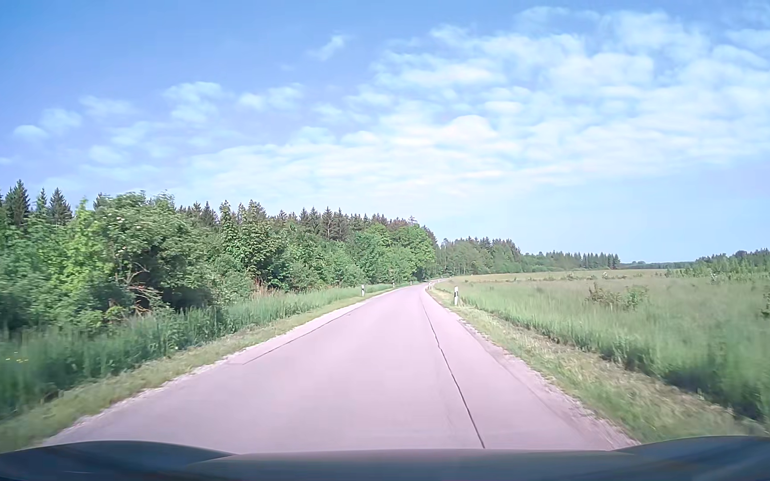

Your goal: Follow the waypoints while adhering to traffic rules and regulations

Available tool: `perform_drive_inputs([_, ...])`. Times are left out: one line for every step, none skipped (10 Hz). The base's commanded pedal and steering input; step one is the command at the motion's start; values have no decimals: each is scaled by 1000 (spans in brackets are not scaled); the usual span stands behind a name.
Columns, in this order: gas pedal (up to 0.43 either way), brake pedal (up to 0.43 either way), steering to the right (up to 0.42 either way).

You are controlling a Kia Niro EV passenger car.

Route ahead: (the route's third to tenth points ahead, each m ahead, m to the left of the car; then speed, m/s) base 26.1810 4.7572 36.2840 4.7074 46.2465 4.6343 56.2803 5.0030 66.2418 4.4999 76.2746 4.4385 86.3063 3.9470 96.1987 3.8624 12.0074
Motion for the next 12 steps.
perform_drive_inputs([189,0,-3])
perform_drive_inputs([189,0,-3])
perform_drive_inputs([189,0,-2])
perform_drive_inputs([189,0,-2])
perform_drive_inputs([189,0,-3])
perform_drive_inputs([189,0,-3])
perform_drive_inputs([189,0,-5])
perform_drive_inputs([189,0,-6])
perform_drive_inputs([189,0,-6])
perform_drive_inputs([189,0,-6])
perform_drive_inputs([189,0,-5])
perform_drive_inputs([189,0,-4])
